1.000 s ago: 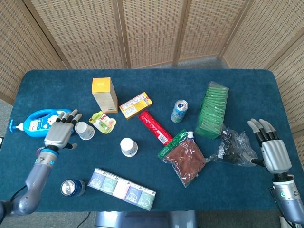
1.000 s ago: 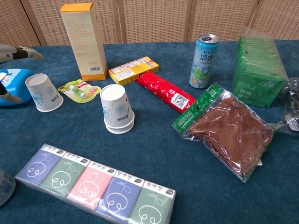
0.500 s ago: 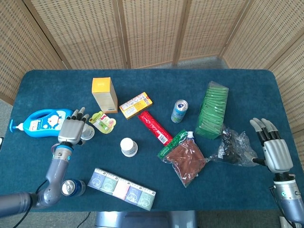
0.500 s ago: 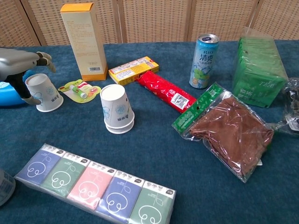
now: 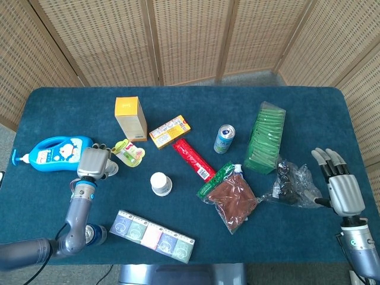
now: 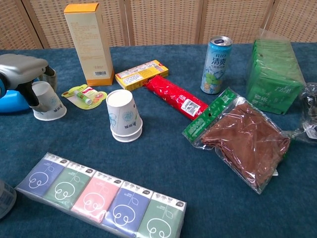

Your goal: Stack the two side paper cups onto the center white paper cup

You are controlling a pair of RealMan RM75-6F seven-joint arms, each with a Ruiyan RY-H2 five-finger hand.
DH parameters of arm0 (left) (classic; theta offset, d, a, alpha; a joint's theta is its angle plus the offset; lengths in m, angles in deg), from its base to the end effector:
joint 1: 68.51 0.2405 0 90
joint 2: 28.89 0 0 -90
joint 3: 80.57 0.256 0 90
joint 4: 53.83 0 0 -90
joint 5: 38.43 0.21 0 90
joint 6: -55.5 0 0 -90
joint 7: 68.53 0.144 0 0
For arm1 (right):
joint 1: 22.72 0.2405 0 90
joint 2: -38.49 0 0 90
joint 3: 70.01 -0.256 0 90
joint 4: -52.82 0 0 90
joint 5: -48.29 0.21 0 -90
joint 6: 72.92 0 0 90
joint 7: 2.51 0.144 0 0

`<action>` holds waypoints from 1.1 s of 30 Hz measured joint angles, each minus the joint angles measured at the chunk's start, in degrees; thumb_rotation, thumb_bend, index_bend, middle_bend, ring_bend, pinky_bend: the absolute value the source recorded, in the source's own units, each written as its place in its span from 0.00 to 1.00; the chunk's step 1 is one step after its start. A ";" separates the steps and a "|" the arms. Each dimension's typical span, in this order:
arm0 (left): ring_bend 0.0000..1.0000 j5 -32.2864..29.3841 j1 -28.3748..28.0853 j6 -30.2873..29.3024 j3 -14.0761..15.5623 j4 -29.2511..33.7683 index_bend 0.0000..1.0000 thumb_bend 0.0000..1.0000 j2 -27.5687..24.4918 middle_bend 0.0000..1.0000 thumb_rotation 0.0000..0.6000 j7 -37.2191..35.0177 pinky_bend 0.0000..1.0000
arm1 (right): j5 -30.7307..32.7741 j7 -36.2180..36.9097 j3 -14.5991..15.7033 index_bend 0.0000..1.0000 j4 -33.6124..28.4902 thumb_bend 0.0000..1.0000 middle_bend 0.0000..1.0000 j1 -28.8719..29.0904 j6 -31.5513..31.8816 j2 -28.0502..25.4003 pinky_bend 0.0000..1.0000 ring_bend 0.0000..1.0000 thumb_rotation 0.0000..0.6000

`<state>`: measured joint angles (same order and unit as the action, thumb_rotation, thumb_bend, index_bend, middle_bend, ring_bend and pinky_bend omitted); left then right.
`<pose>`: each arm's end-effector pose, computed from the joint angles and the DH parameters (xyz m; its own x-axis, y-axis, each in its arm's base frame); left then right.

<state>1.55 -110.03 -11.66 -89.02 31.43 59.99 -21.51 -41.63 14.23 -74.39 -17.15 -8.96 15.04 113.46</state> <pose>-0.2066 0.3459 0.0067 0.6688 0.2546 0.6985 0.7313 -0.0558 -0.6798 -0.3196 -0.2419 0.1421 0.2947 0.1160 0.9485 -0.9260 -0.2103 0.3134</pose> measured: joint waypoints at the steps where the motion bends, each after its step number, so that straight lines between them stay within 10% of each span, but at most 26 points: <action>1: 0.28 0.13 0.06 -0.10 -0.09 0.36 0.49 0.25 -0.18 0.36 1.00 -0.21 0.51 | -0.04 0.05 -0.01 0.02 0.05 0.07 0.00 -0.01 -0.05 0.06 0.13 0.00 1.00; 33: 0.29 -9.35 -6.10 -7.67 -10.54 41.21 0.50 0.25 -19.15 0.37 1.00 0.59 0.51 | -0.51 0.00 -0.16 0.02 0.15 0.08 0.00 -0.27 -0.99 0.69 0.13 0.00 1.00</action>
<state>-7.80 -116.14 -19.33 -99.56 72.64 40.84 -20.92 -42.14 14.23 -74.56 -17.00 -9.23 14.05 114.15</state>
